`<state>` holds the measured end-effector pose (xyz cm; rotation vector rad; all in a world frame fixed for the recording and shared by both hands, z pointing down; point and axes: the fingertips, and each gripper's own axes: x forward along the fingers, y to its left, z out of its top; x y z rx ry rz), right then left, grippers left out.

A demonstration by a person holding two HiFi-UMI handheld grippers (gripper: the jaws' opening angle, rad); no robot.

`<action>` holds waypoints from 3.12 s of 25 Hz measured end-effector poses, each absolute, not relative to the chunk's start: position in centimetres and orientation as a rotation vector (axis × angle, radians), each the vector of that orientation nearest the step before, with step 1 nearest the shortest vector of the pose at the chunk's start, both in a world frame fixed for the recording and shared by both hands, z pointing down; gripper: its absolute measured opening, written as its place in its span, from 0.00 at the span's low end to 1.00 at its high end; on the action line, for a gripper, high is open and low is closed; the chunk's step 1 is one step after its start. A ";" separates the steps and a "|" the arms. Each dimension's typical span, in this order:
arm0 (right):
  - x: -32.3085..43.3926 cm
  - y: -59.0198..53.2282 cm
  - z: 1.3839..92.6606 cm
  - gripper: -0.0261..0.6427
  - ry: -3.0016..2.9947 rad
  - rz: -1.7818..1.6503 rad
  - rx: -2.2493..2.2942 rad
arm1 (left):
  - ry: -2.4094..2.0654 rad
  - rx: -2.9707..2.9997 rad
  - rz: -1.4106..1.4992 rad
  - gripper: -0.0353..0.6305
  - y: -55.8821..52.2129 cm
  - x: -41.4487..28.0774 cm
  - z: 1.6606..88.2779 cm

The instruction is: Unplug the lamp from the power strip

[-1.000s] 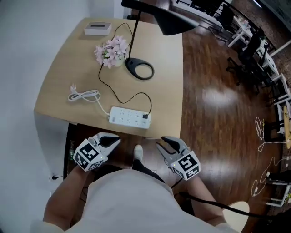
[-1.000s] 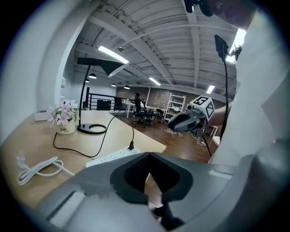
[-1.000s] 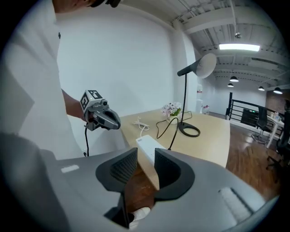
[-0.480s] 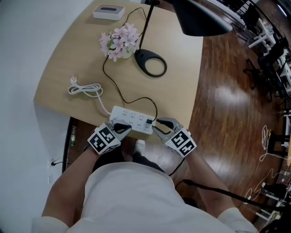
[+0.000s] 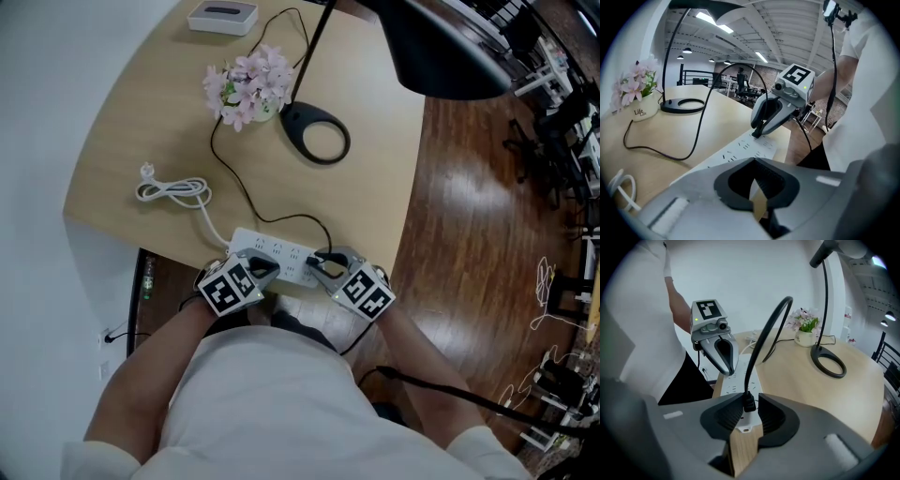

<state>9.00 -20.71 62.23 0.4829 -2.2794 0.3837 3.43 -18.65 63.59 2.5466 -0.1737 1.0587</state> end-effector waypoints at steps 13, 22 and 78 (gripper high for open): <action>8.7 -20.6 62.4 0.13 -2.271 0.348 0.478 | -0.157 2.457 1.178 0.05 -17.8 3.2 64.9; 9.6 -22.9 60.1 0.12 -2.318 0.355 0.561 | -0.146 2.472 1.156 0.05 -18.3 3.6 64.2; 18.0 -17.1 60.3 0.25 -2.274 0.622 1.067 | -0.705 2.428 0.666 0.06 -9.5 -11.2 50.7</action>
